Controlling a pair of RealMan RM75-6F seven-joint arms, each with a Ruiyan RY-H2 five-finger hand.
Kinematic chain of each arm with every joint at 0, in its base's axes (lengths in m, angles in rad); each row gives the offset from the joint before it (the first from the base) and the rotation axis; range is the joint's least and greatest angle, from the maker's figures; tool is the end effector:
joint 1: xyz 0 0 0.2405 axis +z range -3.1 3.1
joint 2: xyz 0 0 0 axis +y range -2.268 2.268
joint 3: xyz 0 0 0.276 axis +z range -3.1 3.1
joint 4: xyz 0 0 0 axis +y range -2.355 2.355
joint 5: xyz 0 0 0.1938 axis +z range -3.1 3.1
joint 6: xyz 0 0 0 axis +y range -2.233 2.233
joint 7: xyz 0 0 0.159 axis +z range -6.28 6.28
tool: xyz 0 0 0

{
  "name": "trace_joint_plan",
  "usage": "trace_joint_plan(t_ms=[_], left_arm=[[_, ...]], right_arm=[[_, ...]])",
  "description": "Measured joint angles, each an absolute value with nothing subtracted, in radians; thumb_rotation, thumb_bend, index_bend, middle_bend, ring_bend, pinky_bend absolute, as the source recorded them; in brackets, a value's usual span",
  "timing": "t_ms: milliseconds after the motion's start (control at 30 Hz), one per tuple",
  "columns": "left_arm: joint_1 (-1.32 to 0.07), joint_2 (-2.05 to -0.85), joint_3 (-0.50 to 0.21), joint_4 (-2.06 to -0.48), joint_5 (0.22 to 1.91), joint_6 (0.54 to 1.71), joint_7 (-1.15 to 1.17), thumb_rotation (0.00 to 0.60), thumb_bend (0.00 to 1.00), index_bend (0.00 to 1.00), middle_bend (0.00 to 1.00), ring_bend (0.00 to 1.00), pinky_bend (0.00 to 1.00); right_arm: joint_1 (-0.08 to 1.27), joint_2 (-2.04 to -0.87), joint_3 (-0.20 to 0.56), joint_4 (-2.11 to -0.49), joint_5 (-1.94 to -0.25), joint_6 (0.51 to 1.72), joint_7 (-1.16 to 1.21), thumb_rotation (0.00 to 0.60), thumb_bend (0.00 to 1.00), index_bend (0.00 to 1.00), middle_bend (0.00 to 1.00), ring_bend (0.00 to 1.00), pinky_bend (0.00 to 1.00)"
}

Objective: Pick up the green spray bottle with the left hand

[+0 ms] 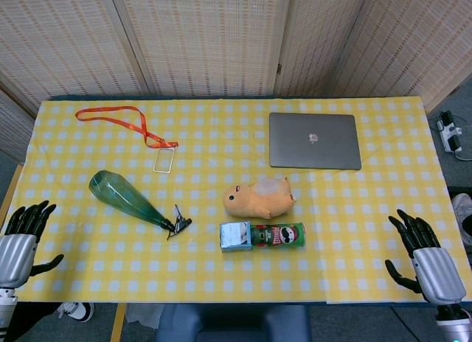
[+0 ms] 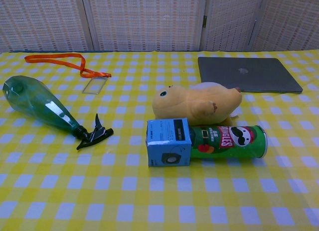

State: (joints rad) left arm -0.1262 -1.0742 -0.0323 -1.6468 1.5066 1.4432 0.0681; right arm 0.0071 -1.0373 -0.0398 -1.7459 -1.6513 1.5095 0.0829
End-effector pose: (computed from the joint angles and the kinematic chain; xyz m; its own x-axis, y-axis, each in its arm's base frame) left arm -0.3135 0.2053 0.1853 0.4692 0.0402 0.8822 0.8826 -0.0565 -0.4668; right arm -0.2991 -0.1523 0.1805 0.2752 -0.1039 0.9558 -0.9605 -0.0717 0.2688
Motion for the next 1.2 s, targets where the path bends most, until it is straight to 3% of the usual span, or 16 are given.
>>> trace_joint_plan(t_ms=[133,167,200,233,300,333,533,900,1200], left_arm=[[-0.131,-1.078,-0.028,-1.641,1.523,1.44,0.059,0.6,0.19,0.01,0.07,0.07,0.03],[-0.133,-1.078,-0.026,-1.64,1.528,1.439,0.054,0.6,0.19,0.01,0.07,0.07,0.06],[-0.135,-1.079,-0.023,-1.64,1.537,1.437,0.044,0.6,0.19,0.01,0.15,0.13,0.16],[-0.137,-1.082,-0.022,-1.638,1.547,1.437,0.034,0.6,0.19,0.0,0.3,0.28,0.35],[-0.141,-1.099,-0.025,-1.627,1.577,1.455,0.009,0.6,0.19,0.04,0.85,0.84,0.91],[-0.144,-1.11,-0.025,-1.617,1.589,1.466,-0.005,0.6,0.19,0.08,0.97,0.98,1.0],[-0.185,-1.17,-0.004,-1.529,1.681,1.443,-0.15,0.6,0.21,0.39,1.0,1.0,1.0],[-0.378,-1.159,-0.022,-1.675,1.609,1.118,0.019,0.6,0.22,0.43,1.0,1.0,1.0],[-0.462,-1.355,-0.08,-1.528,1.567,1.087,0.161,0.6,0.22,0.42,1.0,1.0,1.0]], right_arm=[[0.005,-1.036,-0.044,-1.749,-1.661,1.517,0.083,0.6,0.41,0.0,0.0,0.0,0.0],[0.003,-1.035,-0.044,-1.749,-1.664,1.522,0.083,0.6,0.41,0.0,0.0,0.0,0.0],[0.001,-1.034,-0.046,-1.75,-1.67,1.528,0.084,0.6,0.41,0.0,0.0,0.0,0.0],[0.0,-1.034,-0.048,-1.75,-1.675,1.531,0.086,0.6,0.41,0.0,0.0,0.0,0.0],[0.001,-1.036,-0.055,-1.75,-1.685,1.526,0.086,0.6,0.41,0.0,0.0,0.0,0.0],[0.003,-1.036,-0.057,-1.75,-1.686,1.519,0.086,0.6,0.41,0.0,0.0,0.0,0.0],[0.016,-1.039,-0.061,-1.754,-1.697,1.502,0.08,0.6,0.41,0.0,0.0,0.0,0.0],[0.03,-1.029,-0.079,-1.747,-1.726,1.488,0.109,0.6,0.41,0.0,0.0,0.0,0.0],[0.03,-1.018,-0.078,-1.746,-1.694,1.48,0.13,0.6,0.41,0.0,0.0,0.0,0.0]])
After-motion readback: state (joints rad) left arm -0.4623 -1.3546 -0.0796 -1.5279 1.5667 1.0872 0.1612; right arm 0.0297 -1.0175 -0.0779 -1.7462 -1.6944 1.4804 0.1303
